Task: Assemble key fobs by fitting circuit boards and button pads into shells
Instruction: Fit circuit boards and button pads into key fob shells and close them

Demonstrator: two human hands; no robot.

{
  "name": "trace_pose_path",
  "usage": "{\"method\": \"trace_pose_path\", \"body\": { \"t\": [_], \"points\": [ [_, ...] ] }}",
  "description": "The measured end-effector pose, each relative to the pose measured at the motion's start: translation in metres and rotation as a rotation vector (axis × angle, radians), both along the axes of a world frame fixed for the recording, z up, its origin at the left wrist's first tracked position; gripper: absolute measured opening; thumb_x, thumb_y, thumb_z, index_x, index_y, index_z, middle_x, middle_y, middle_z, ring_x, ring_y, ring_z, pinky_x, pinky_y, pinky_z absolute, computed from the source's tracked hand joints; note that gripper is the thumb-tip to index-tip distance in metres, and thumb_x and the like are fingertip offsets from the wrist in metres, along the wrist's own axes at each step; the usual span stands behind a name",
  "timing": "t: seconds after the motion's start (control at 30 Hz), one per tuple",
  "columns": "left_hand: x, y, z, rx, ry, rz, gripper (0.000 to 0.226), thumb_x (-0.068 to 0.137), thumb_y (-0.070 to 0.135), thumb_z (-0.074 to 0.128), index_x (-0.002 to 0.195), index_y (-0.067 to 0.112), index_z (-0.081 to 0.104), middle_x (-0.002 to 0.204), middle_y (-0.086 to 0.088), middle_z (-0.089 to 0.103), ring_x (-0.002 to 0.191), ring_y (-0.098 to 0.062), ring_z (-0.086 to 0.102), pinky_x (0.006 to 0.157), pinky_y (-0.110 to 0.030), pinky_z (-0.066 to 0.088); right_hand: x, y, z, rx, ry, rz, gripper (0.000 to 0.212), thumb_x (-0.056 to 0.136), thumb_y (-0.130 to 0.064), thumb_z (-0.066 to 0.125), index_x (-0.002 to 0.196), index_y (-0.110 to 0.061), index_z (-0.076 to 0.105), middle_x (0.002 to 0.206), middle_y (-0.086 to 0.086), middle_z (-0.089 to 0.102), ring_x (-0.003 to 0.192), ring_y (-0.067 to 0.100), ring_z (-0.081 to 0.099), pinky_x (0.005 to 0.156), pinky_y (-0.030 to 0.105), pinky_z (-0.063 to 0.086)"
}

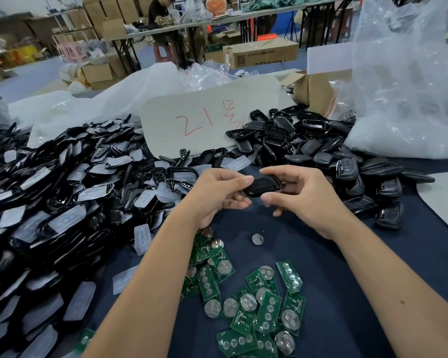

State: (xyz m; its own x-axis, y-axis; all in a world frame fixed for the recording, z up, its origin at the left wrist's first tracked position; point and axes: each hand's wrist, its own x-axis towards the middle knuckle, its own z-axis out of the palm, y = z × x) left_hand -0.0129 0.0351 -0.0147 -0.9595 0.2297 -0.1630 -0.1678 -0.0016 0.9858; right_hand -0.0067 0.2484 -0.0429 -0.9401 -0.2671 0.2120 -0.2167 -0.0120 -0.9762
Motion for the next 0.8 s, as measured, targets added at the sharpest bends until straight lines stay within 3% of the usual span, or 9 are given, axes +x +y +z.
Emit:
{"method": "trace_pose_path", "body": {
  "t": [0.3,0.57,0.67,0.8],
  "points": [
    [0.0002,-0.0037,0.0016,-0.006,-0.02,-0.009,0.013,0.097,0.013,0.069,0.096,0.003,0.077,0.076,-0.009,0.074,0.061,-0.011,0.07,0.058,-0.017,0.058,0.0001,0.0004,-0.0008,0.004,0.029,-0.01,0.039,0.084,0.003,0.082,0.119,-0.014,0.075,0.091,0.014,0.077,0.07,0.033,0.075,0.055,0.03,0.058],
    [-0.0022,-0.0055,0.0048,0.078,-0.123,0.018,0.045,0.102,0.04,0.059,0.101,-0.003,0.072,0.084,-0.017,0.073,0.064,-0.017,0.071,0.059,-0.021,0.06,0.0,-0.0002,0.0002,-0.024,-0.025,-0.017,0.04,0.084,0.005,0.08,0.12,-0.012,0.075,0.093,0.014,0.079,0.072,0.033,0.077,0.054,0.027,0.058],
    [-0.0024,-0.0055,0.0035,0.101,-0.121,0.012,0.037,0.1,0.035,0.063,0.099,-0.001,0.073,0.085,-0.015,0.073,0.064,-0.016,0.071,0.06,-0.021,0.059,-0.0002,-0.0007,-0.0005,-0.029,-0.037,-0.013,0.039,0.085,0.005,0.08,0.119,-0.014,0.075,0.093,0.013,0.079,0.074,0.033,0.078,0.053,0.026,0.058],
    [-0.0023,-0.0057,-0.0008,0.069,-0.028,-0.032,0.01,0.093,0.009,0.071,0.09,0.007,0.08,0.077,-0.009,0.074,0.062,-0.013,0.071,0.062,-0.019,0.058,-0.0002,-0.002,-0.0017,0.006,-0.023,-0.027,0.039,0.086,0.008,0.078,0.118,-0.015,0.075,0.092,0.013,0.079,0.074,0.032,0.078,0.054,0.027,0.059]
  ]
}}
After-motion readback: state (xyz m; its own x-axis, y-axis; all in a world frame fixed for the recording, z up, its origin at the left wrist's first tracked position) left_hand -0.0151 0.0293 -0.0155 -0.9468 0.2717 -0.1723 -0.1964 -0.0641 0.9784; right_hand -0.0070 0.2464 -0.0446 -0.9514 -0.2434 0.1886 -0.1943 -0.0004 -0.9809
